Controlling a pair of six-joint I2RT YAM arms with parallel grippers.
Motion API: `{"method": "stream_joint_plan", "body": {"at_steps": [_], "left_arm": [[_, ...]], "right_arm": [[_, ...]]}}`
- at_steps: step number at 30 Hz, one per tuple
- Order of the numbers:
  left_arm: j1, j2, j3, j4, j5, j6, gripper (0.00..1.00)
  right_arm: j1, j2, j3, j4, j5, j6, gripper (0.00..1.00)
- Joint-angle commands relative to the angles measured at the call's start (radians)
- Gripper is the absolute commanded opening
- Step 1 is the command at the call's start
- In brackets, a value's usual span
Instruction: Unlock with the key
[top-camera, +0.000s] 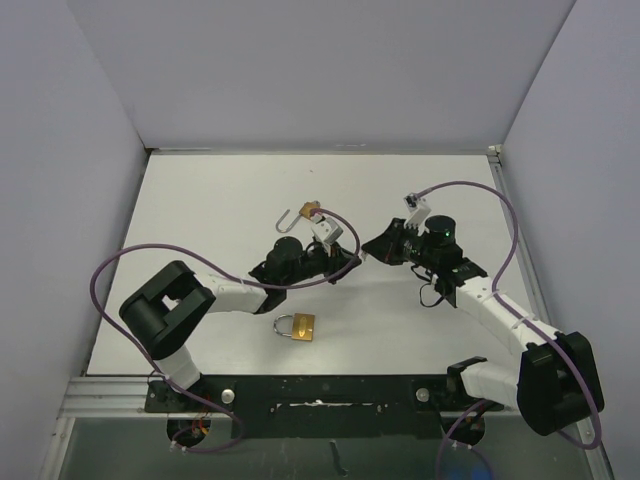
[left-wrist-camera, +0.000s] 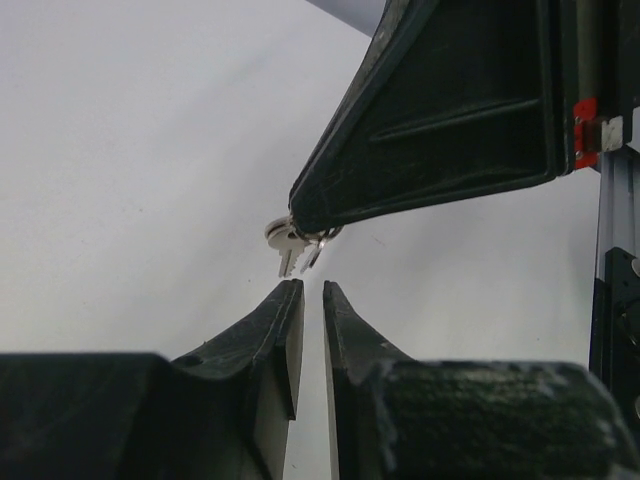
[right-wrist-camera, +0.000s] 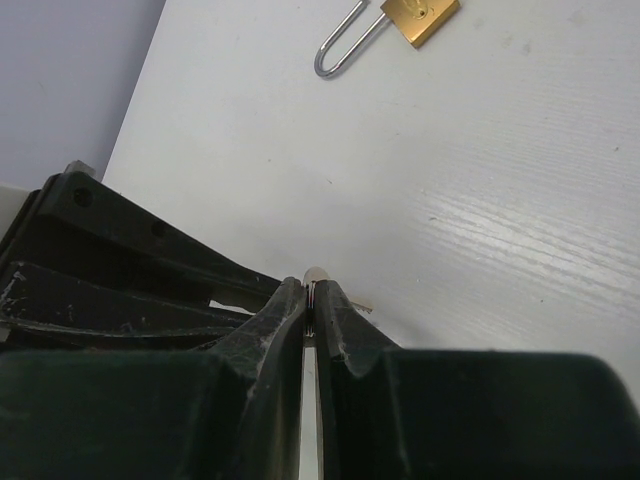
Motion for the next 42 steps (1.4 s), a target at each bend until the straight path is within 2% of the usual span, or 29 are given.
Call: {"method": "stream_joint_plan", "body": {"at_steps": [1,3,9,13,18,25,36,38,42], "left_arm": [[0.005,-0.002,0.055,0.096,0.019,-0.012,0.13],[0.005,-0.001,0.057,0.096,0.021,-0.011,0.00],[0.005,0.003,0.057,0.093,0.028,-0.015,0.00],[0.005,0.012,0.038,0.108,0.031,-0.032,0.22],[0.005,0.042,0.014,0.160,0.033,-0.057,0.33],[0.005,0.082,0.022,0.179,0.031,-0.060,0.40],[0.006,0.137,0.053,0.210,0.024,-0.060,0.40],[0.006,0.139,0.056,0.213,0.023,-0.060,0.35],[0.007,0.135,0.047,0.232,0.021,-0.060,0.19]], "right_arm": [[0.012,-0.016,-0.004,0.037,-0.014,0.008,0.00],[0.013,-0.017,-0.002,0.036,-0.013,0.008,0.00],[0.013,-0.027,0.006,0.027,-0.007,0.008,0.00],[0.012,-0.027,0.015,0.029,0.000,0.011,0.00],[0.013,-0.016,0.024,0.046,-0.008,0.022,0.00],[0.013,-0.009,0.040,0.053,-0.010,0.028,0.00],[0.023,-0.021,0.047,0.056,-0.009,0.039,0.00],[0.025,-0.024,0.045,0.054,-0.006,0.039,0.00],[0.026,-0.029,0.043,0.051,-0.003,0.037,0.00]]}}
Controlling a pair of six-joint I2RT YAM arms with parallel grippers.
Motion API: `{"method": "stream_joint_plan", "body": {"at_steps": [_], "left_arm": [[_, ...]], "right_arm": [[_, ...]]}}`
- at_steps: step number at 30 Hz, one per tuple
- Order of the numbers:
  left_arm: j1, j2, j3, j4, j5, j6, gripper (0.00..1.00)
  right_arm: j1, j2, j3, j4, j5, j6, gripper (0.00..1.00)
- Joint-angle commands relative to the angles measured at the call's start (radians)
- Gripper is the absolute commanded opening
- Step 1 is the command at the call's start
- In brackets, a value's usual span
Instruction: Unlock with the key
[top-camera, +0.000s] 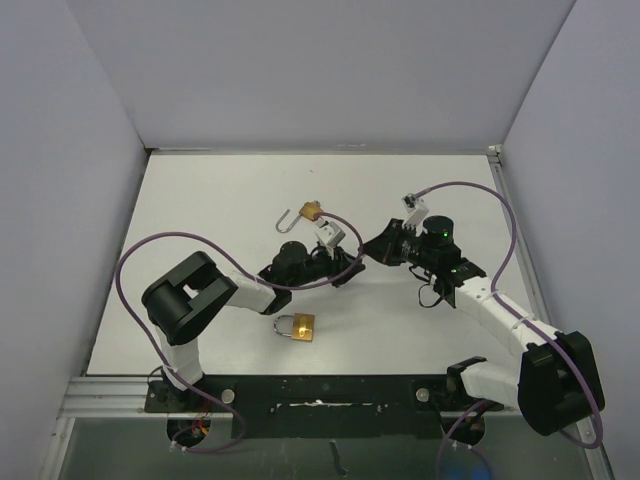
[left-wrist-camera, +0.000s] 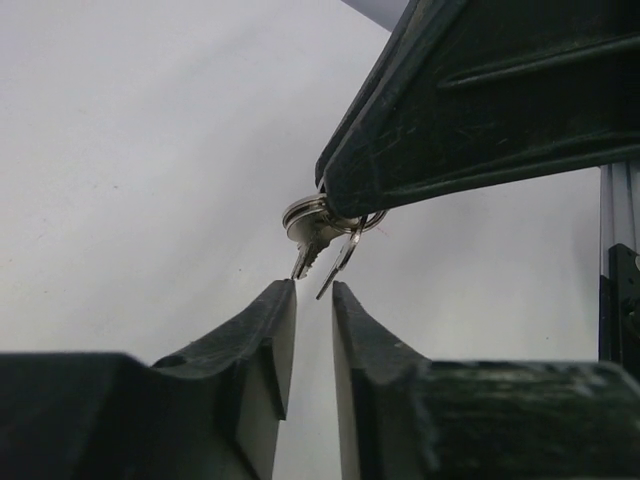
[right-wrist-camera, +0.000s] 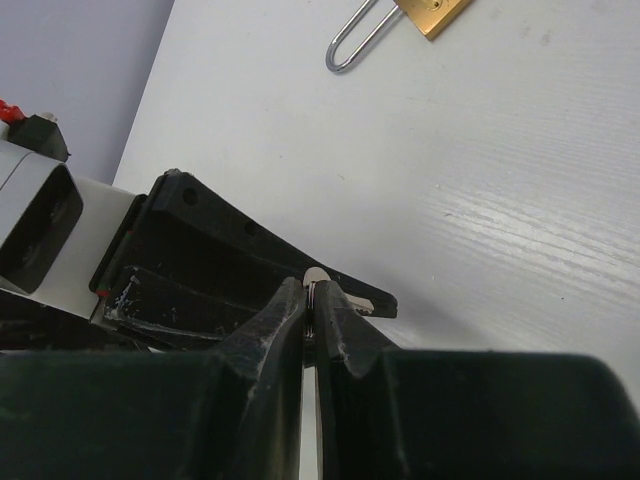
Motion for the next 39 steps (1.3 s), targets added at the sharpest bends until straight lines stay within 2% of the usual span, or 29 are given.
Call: {"method": "stream_joint_plan", "body": {"at_steps": [1,5,18,20,25,28,30,31,33,34,37,39], "left_arm": [[0.006,-0.005,0.033,0.104,-0.002,-0.005,0.16],[0.005,-0.014,0.022,0.116,-0.004,-0.005,0.00],[0.005,-0.080,-0.039,0.145,-0.018,-0.003,0.00],[0.005,-0.085,-0.040,0.148,-0.019,-0.002,0.11],[0.005,-0.094,-0.030,0.149,-0.021,0.003,0.18],[0.005,-0.091,-0.022,0.148,-0.018,0.007,0.05],[0.005,-0.088,-0.019,0.149,-0.016,0.006,0.01],[0.005,-0.087,-0.019,0.149,-0.013,0.006,0.03],[0.005,-0.083,-0.014,0.144,-0.008,0.002,0.22],[0.005,-0.080,-0.012,0.142,-0.008,0.002,0.28],[0.006,-0.071,-0.008,0.148,-0.007,-0.004,0.37],[0.005,-0.069,-0.004,0.150,-0.004,-0.005,0.38]], "right_arm": [[0.007,-0.029,0.040,0.055,-0.004,0.008,0.00],[0.006,-0.028,0.037,0.054,-0.001,0.008,0.00],[0.005,-0.023,0.031,0.048,0.014,0.005,0.00],[0.006,-0.020,0.028,0.053,0.011,0.007,0.00],[0.007,-0.024,0.022,0.056,0.009,0.010,0.00],[0.007,-0.027,0.021,0.055,0.008,0.010,0.00],[0.007,-0.030,0.019,0.054,0.009,0.010,0.00],[0.007,-0.031,0.019,0.053,0.010,0.010,0.00],[0.007,-0.032,0.020,0.053,0.008,0.011,0.00],[0.007,-0.033,0.021,0.053,0.007,0.011,0.00],[0.006,-0.034,0.024,0.052,0.004,0.010,0.00],[0.007,-0.035,0.026,0.050,0.003,0.010,0.00]]}}
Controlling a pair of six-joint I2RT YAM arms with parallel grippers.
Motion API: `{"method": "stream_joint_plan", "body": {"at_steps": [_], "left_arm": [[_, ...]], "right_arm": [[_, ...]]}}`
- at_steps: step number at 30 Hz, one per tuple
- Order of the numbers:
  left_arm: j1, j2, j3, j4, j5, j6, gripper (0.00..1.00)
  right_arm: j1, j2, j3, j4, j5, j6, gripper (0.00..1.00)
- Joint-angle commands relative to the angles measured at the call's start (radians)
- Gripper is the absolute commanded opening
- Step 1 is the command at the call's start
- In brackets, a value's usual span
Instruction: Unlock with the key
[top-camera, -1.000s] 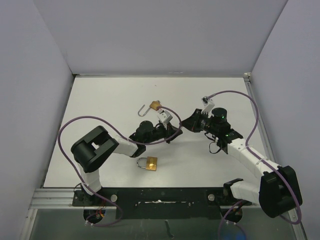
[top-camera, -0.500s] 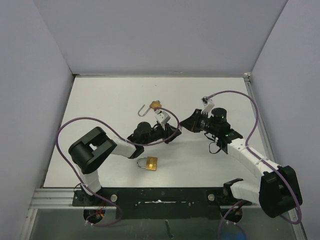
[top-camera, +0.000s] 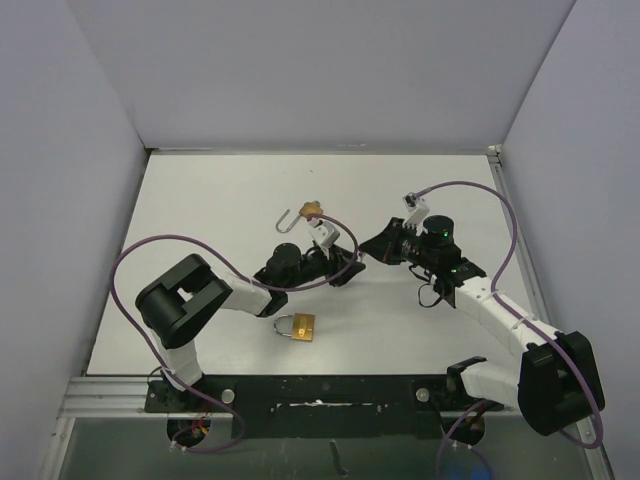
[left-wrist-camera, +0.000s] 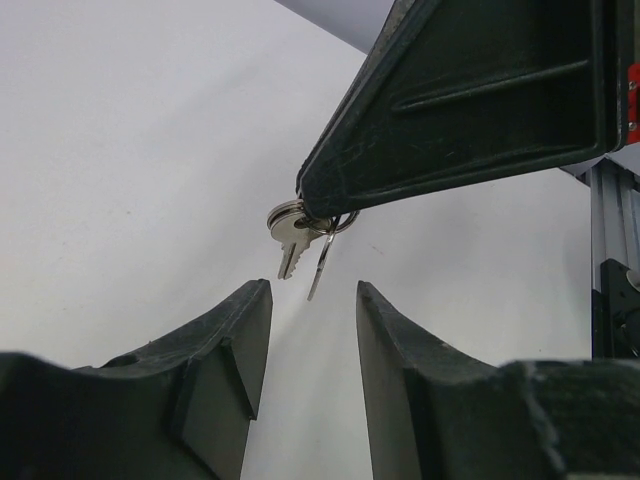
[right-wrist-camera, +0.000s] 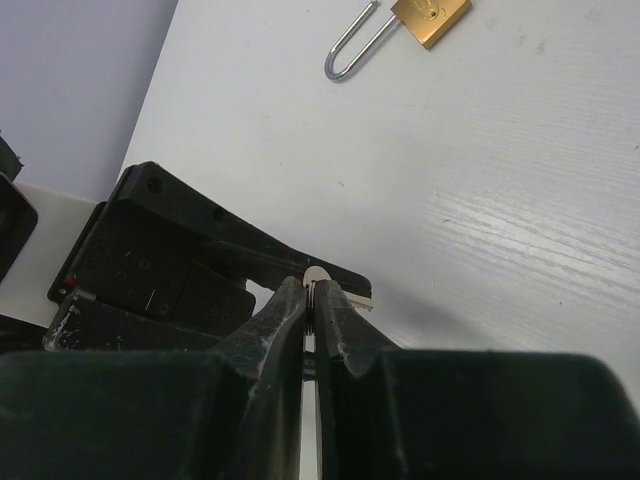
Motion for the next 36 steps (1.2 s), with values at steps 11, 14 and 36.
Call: {"method": "stream_joint_plan", "body": {"at_steps": [11,14,36], "left_arm": [[0.003,0.001,0.070,0.093,0.023,-0.011,0.25],[0.004,0.007,0.074,0.094,0.031,-0.014,0.12],[0.018,-0.149,0.108,-0.330,0.030,0.023,0.00]], "right_arm": [[0.010,-0.032,0.032,0.043,-0.013,0.007,0.00],[0.010,-0.033,0.032,0.043,-0.011,0.006,0.00],[0.003,-0.025,0.039,0.008,0.019,-0.029,0.02]]}}
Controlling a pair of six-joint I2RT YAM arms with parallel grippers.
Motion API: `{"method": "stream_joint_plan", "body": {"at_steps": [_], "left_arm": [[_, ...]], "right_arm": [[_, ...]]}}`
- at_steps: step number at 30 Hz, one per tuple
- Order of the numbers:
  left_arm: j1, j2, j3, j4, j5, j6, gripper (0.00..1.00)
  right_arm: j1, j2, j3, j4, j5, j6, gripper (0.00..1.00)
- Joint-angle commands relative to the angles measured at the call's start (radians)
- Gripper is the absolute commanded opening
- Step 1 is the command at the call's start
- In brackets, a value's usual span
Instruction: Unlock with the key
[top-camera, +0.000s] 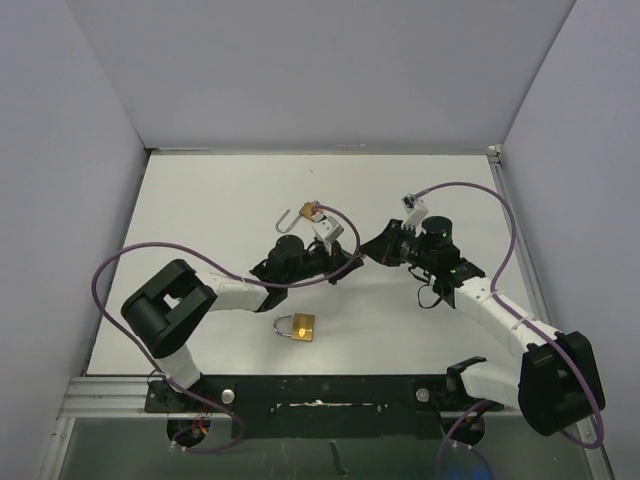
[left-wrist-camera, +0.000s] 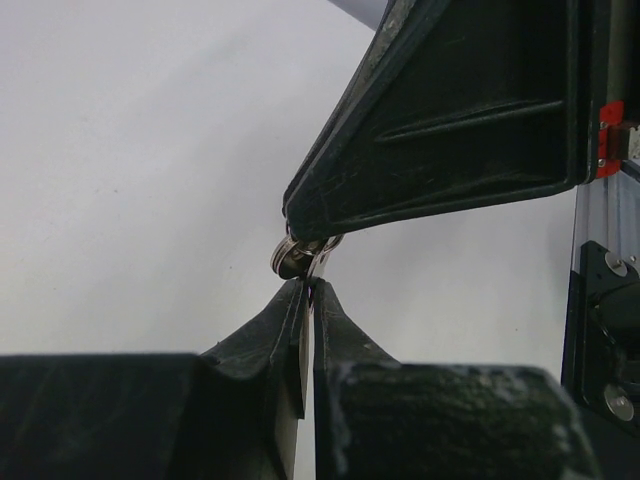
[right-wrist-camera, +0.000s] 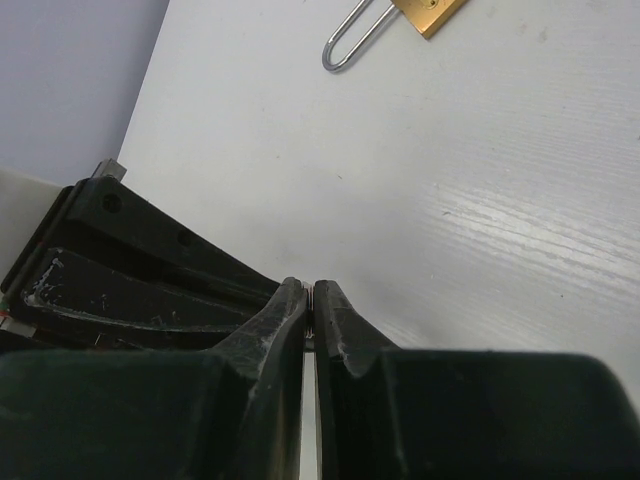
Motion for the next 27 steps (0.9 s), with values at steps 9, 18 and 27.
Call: {"method": "stream_joint_plan", "body": {"at_steps": [9,18,27], "left_arm": [[0.032,-0.098,0.179,-0.434,0.047,0.077,0.00],[0.053,-0.069,0.245,-0.577,0.104,0.102,0.00],[0.089,-0.056,0.298,-0.670,0.200,0.114,0.00]], "right_arm": [[-0.002,-0.029,0.029,0.024,0.002,-0.032,0.14],[-0.018,-0.040,0.029,0.002,-0.010,-0.052,0.25],[-0.033,-0.053,0.015,-0.028,-0.051,-0.117,0.29]]}}
